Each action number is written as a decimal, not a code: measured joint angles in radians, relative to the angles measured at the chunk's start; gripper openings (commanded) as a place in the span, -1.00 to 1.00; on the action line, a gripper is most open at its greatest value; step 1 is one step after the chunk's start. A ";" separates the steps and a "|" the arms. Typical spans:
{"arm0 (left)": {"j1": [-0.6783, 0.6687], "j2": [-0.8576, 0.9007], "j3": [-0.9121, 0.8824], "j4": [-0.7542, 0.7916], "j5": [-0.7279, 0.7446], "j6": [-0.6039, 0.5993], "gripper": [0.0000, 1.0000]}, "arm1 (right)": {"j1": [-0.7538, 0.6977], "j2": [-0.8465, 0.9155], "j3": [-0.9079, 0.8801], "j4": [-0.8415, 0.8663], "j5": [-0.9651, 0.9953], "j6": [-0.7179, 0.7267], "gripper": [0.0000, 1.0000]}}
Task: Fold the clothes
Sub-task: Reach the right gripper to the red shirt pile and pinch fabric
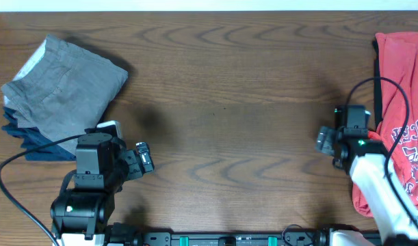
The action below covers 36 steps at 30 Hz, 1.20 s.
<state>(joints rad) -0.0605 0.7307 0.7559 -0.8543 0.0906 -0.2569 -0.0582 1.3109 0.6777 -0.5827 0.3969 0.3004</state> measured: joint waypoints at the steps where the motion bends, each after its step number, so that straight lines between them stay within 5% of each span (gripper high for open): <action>1: 0.000 0.001 0.000 0.000 0.001 0.000 0.96 | -0.027 0.034 0.000 0.004 0.011 0.013 0.91; 4: 0.000 0.002 0.000 0.001 0.002 0.000 0.96 | -0.072 0.109 0.000 0.017 0.027 0.033 0.83; 7: 0.000 0.002 0.000 0.002 0.005 0.000 0.96 | -0.100 0.185 0.000 0.029 0.035 0.047 0.55; 18: 0.000 0.002 0.000 0.002 0.008 0.000 0.96 | -0.178 0.266 0.029 0.081 0.069 0.087 0.33; 26: 0.000 0.002 0.000 0.002 0.008 0.000 0.96 | -0.243 0.280 0.028 0.105 0.001 0.104 -0.83; 36: 0.000 0.002 0.000 0.002 0.008 0.000 0.96 | -0.243 0.174 0.104 -0.098 -0.172 0.050 -0.98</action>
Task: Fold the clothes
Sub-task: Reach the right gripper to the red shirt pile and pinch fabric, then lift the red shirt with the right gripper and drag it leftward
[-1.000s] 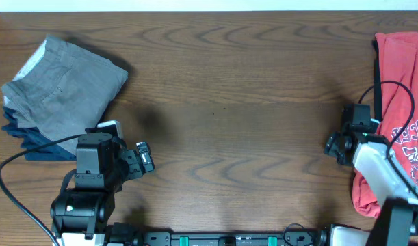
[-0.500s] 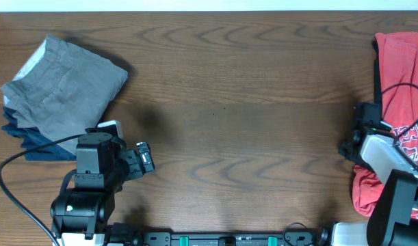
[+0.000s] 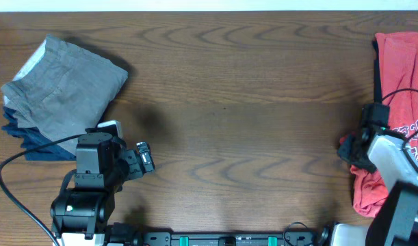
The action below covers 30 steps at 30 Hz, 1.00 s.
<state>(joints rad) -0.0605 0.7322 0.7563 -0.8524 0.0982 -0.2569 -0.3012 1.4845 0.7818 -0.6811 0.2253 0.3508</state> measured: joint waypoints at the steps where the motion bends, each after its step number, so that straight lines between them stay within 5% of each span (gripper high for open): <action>1: 0.000 0.000 0.000 0.000 0.000 0.000 0.96 | 0.000 -0.036 0.037 -0.024 -0.021 -0.010 -0.97; 6: 0.000 0.000 0.000 0.000 0.000 0.000 0.96 | -0.002 -0.209 0.264 -0.059 -0.166 -0.092 -0.97; 13: 0.000 0.000 0.000 0.000 0.000 0.000 0.96 | 0.056 -0.351 0.414 -0.045 -0.616 -0.264 -0.87; 19: 0.000 0.000 0.000 0.000 0.000 0.000 0.96 | 0.254 -0.349 0.412 -0.036 -0.963 -0.369 -0.78; 25: 0.000 0.000 0.000 0.000 0.000 0.000 0.96 | 0.505 -0.288 0.399 0.030 -1.042 -0.399 -0.78; 30: 0.000 0.000 0.000 0.000 0.000 0.000 0.96 | 0.674 -0.182 0.396 0.049 -0.809 -0.326 -0.11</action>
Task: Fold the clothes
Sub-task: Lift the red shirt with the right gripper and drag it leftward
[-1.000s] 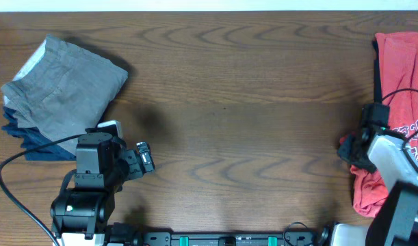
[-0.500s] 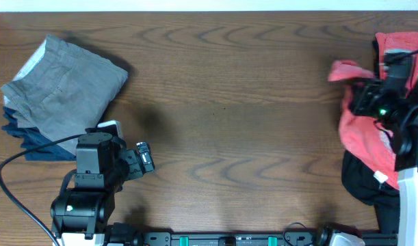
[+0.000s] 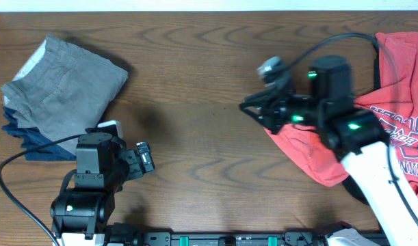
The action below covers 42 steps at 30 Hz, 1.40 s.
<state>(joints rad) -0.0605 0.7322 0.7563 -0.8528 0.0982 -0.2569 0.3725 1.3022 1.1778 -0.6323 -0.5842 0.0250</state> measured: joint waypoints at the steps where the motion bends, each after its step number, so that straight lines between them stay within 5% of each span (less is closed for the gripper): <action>1: 0.000 0.000 0.000 0.000 0.000 0.000 0.96 | 0.017 0.019 0.000 -0.018 0.089 0.035 -0.09; 4: 0.000 0.000 0.000 0.000 0.000 0.000 0.96 | 0.029 0.071 -0.004 -0.114 0.321 0.124 0.18; 9: 0.000 0.000 0.000 0.000 0.000 0.000 0.95 | 0.023 0.161 -0.008 -0.347 0.595 0.188 0.28; 15: 0.000 0.000 0.000 0.000 0.000 0.000 0.96 | 0.016 0.297 -0.011 -0.477 0.707 0.213 0.43; 27: 0.000 0.000 0.000 0.000 0.000 0.000 0.96 | -0.008 0.522 -0.128 -0.296 0.759 0.256 0.48; 30: 0.000 0.000 0.000 0.001 0.000 0.000 0.96 | -0.043 0.512 -0.139 -0.246 0.760 0.272 0.29; 36: 0.000 0.000 0.000 0.000 0.000 0.000 0.96 | -0.128 0.508 -0.159 -0.170 0.809 0.343 -0.89; 42: 0.000 0.000 0.000 0.000 0.000 0.000 0.96 | -0.238 0.513 -0.144 -0.267 0.836 0.364 -0.97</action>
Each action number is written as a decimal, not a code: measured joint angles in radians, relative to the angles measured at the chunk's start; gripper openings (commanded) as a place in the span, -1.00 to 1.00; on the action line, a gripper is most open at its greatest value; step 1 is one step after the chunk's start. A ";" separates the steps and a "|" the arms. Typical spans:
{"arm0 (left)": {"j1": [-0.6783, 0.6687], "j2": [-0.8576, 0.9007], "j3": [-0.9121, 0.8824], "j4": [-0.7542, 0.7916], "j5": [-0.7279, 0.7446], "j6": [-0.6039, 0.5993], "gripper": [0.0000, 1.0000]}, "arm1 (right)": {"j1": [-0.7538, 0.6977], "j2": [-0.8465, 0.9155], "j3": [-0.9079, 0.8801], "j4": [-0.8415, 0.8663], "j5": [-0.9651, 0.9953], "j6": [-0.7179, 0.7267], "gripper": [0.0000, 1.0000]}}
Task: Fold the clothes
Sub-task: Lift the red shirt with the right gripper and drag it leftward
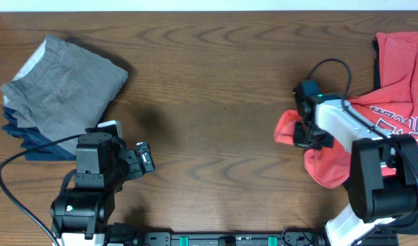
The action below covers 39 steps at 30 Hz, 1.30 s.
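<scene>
A red shirt (383,130) with white lettering lies crumpled at the table's right side, one lobe pulled toward the middle. My right gripper (295,134) points down onto that lobe and is shut on the fabric. At the far left rests a folded stack, grey shorts (61,92) on top of dark blue clothing (31,145). My left gripper (144,157) hovers near the front left, open and holding nothing, just right of the stack.
The brown wooden table (209,75) stretches between the stack and the shirt. The arm bases and a black rail (229,239) line the front edge. A black cable (332,65) loops above the right arm.
My right gripper has drawn back to the right and sits lower, with the shirt's leading edge now lying bunched on the table. The left arm is where it was.
My right gripper first stood beside the red shirt at the right edge, then reached its left border. After that it held the shirt stretched out toward the table's middle. Now the shirt lies nearer the middle than at the start, gripper still on it.
</scene>
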<state>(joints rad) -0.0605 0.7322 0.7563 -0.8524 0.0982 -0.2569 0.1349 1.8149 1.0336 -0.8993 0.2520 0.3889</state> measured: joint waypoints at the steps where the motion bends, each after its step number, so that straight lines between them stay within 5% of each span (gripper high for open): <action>1: 0.000 0.000 0.000 0.000 0.000 0.000 0.96 | -0.014 -0.003 0.014 -0.029 0.003 -0.002 -0.98; 12: 0.000 0.000 0.000 0.000 0.000 0.000 0.96 | -0.033 -0.320 0.468 -0.088 -0.248 -0.208 -0.98; 19: 0.000 0.000 0.000 0.000 0.000 0.000 0.96 | 0.172 -0.457 0.570 0.014 -0.523 -0.362 -0.95; 27: 0.000 0.000 0.000 0.000 0.000 0.000 0.96 | 0.379 -0.359 0.514 0.085 -0.598 -0.402 -0.92; 35: 0.000 0.000 0.000 0.000 0.000 0.000 0.96 | 0.465 -0.115 0.477 0.445 -0.586 -0.296 -0.92; 39: 0.000 0.000 0.000 0.000 0.000 0.000 0.96 | 0.475 -0.005 0.474 0.690 -0.585 -0.217 -0.60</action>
<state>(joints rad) -0.0605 0.7322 0.7563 -0.8520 0.0982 -0.2569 0.6098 1.8095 1.5074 -0.2089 -0.3328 0.1715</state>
